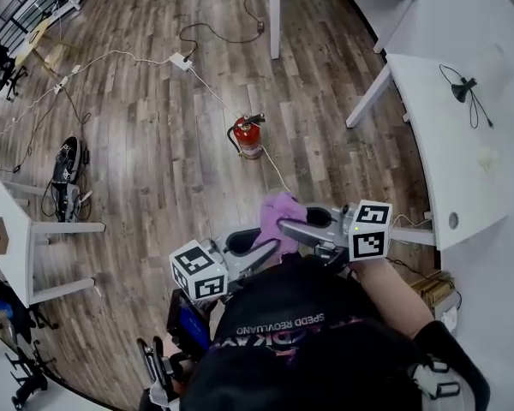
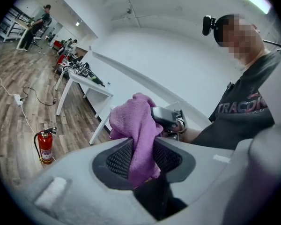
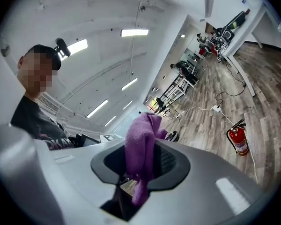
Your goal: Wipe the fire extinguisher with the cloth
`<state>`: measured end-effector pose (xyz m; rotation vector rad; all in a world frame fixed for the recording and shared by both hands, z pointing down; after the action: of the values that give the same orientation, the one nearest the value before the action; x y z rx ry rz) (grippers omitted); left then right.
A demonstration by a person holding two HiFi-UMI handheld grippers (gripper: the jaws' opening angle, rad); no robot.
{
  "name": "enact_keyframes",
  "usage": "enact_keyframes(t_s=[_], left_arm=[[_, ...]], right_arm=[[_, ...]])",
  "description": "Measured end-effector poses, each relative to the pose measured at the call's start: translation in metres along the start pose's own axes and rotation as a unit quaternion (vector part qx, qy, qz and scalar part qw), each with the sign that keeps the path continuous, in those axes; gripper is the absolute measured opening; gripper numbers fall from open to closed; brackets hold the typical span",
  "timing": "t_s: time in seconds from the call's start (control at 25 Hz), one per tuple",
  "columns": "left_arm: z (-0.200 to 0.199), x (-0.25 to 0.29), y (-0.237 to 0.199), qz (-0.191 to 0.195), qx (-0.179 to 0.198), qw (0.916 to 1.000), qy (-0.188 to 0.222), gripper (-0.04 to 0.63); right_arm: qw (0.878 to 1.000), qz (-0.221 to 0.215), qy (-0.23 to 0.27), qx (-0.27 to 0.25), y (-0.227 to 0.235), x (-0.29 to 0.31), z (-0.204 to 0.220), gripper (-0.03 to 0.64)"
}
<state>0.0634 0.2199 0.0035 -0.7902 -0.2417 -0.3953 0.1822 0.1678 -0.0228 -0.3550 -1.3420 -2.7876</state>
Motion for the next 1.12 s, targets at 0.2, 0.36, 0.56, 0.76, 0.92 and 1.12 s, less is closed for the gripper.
enact_keyframes(t_s=[0.2,0.36,0.56,0.76,0.92,1.12], left_arm=[[-0.014,0.003,-0.022,-0.032,-0.053,0.9975,0.035,0.127],[-0.017,0.003,-0.035,-0.038,-0.096,0.9922,0.069,-0.002],[-0.021,0.002,-0.04,-0.038,-0.129,0.9866,0.092,-0.003],[-0.023,-0.008,-0.053,-0.046,-0.144,0.9831,0.103,-0.003],[-0.026,-0.017,-0.068,-0.044,-0.147,0.9826,0.105,-0.003],[-0.02,-0.042,-0.106,-0.02,-0.164,0.9811,0.101,-0.003]], right_arm=[[0.998,0.024,0.056,0.025,0.043,-0.048,-0.027,0.094],[0.996,0.035,0.071,0.03,0.071,-0.072,-0.048,0.094],[0.996,0.041,0.077,0.034,0.091,-0.075,-0.068,0.094],[0.996,0.04,0.073,0.031,0.101,-0.065,-0.082,0.094],[0.995,0.048,0.078,0.035,0.11,-0.054,-0.091,0.094],[0.992,0.074,0.095,0.034,0.112,-0.024,-0.103,0.094]])
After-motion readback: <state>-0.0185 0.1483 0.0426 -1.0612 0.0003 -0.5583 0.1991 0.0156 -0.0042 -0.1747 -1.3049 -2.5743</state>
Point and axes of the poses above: the fingertips, and each gripper's own axes: x forward along the fingers, y to its right, z out of its underside, the point moved 6 cm from there along -x, backward along the fingers, and after that the axes turned 12 degrees about -y, right-handed, at the moved point
